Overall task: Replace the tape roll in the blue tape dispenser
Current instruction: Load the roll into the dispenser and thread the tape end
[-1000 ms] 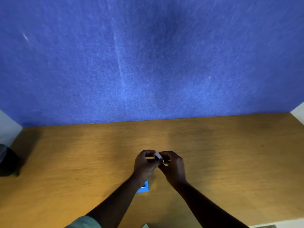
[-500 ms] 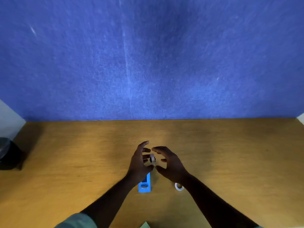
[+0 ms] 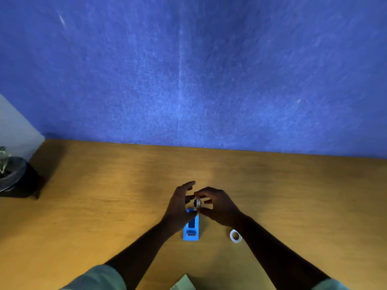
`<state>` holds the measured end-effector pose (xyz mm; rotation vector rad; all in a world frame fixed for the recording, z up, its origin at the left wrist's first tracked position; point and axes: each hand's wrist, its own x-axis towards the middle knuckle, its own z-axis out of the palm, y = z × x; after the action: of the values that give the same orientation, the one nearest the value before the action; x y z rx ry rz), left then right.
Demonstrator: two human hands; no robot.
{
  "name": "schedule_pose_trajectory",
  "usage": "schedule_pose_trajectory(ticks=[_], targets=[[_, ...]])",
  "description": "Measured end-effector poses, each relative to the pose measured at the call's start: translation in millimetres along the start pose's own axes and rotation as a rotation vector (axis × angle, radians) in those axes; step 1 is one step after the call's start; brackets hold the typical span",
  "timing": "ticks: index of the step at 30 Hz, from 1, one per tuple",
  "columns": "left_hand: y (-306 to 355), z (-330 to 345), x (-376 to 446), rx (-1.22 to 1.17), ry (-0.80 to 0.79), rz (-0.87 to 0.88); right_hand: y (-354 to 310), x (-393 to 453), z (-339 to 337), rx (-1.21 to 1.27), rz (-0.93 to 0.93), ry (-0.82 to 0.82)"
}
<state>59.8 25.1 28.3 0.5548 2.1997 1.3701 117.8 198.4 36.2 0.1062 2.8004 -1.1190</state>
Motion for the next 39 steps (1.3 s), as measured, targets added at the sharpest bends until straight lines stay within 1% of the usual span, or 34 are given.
schedule_pose_trajectory(ticks=[3, 8, 12, 18, 26, 39], targets=[[-11, -2, -1, 0.016, -0.033, -0.052, 0, -1, 6, 0.047, 0.044, 0.012], [-34, -6, -9, 0.133, -0.101, -0.146, 3, -11, 20, 0.083, 0.112, -0.003], [-49, -5, -15, 0.198, -0.136, -0.143, 4, -15, 35, 0.050, 0.129, -0.009], [-55, 0, -16, 0.226, -0.106, -0.129, 7, -15, 50, 0.007, 0.118, 0.008], [-58, 3, -13, 0.224, -0.083, -0.121, 9, -13, 56, -0.033, 0.116, 0.014], [-60, 2, -10, 0.227, -0.089, -0.125, 10, -10, 59, -0.057, 0.151, 0.005]])
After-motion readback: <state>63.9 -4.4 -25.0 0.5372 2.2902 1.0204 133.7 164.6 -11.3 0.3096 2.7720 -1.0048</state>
